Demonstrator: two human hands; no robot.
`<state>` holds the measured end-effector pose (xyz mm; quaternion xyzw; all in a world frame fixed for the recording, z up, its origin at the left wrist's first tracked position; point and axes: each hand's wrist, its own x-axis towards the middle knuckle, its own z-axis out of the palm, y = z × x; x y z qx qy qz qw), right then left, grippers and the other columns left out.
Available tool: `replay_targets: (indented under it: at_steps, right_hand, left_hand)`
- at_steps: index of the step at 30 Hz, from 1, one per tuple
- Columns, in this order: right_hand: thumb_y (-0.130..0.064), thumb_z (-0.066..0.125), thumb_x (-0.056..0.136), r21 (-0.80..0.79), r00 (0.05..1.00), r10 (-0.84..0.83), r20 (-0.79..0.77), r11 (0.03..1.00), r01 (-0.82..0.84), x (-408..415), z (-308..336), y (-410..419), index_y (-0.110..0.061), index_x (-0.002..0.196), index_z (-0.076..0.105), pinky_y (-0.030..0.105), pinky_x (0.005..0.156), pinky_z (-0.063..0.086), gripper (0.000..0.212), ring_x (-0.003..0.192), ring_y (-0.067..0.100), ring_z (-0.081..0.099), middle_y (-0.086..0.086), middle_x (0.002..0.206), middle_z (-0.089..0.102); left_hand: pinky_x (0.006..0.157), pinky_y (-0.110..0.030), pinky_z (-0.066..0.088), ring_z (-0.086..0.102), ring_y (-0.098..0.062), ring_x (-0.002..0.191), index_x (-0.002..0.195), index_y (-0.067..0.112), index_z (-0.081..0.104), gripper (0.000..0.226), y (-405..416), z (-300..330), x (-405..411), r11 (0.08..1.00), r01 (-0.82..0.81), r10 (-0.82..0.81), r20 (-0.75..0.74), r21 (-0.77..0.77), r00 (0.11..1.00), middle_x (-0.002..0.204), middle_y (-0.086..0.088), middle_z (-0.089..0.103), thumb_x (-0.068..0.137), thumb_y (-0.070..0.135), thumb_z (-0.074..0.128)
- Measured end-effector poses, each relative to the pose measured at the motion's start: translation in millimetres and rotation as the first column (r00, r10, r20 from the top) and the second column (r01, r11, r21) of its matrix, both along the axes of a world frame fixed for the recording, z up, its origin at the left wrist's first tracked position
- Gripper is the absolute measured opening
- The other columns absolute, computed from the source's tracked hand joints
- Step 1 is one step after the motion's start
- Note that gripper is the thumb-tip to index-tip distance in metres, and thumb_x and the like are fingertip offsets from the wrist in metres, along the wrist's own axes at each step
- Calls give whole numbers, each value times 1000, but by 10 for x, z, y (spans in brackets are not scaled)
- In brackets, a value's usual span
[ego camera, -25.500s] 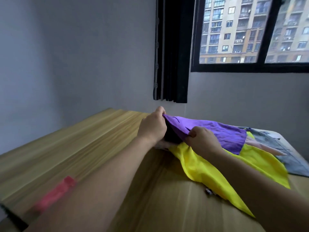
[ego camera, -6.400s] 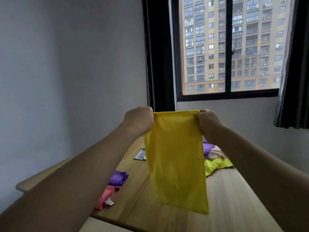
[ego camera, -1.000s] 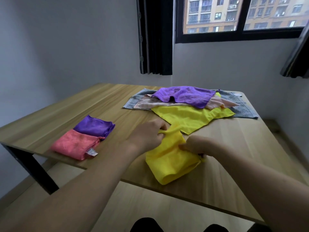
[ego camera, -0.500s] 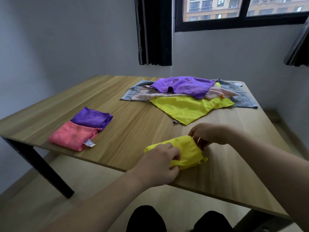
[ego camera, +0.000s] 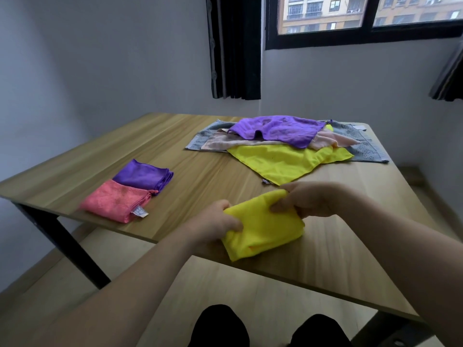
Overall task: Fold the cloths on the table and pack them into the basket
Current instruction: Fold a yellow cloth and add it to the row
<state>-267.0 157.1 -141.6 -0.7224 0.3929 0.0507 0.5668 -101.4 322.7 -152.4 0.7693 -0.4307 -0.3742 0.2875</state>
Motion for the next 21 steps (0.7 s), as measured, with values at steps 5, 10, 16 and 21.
replay_targets:
  at_steps: [5,10,16,21]
  right_hand:
    - [-20,75,76,265,995,-82,56,962,65,53,77,9,-8,125,56,44,90,54,54,102,29,67,11,116,68]
    - [-21,62,91,256,923,-326,206,928,270,434,86,237,-8,114,56,45,73,58,27,93,28,65,14,111,64]
    - [-18,77,79,204,795,-487,361,873,442,998,97,300,-12,114,59,35,70,56,39,89,22,64,9,104,65]
    - [-12,73,82,74,885,-208,416,978,195,1465,110,446,-20,134,49,30,80,52,57,99,19,59,7,122,56]
  left_hand:
    - [73,-46,58,63,-34,96,120,8,49,39,3,19,113,904,-400,283,-492,-150,823,111,-17,61,85,6,67]
    - [60,-39,56,66,-30,78,114,3,55,26,56,38,233,819,-572,411,-648,-46,641,98,-20,65,90,7,63]
    - [61,-42,59,66,-34,83,119,9,41,50,375,80,398,868,-489,389,-496,-85,776,108,-19,60,79,5,72]
    - [53,-30,53,62,-27,58,107,0,57,35,742,266,632,975,-49,98,-219,219,971,84,-18,71,90,31,62]
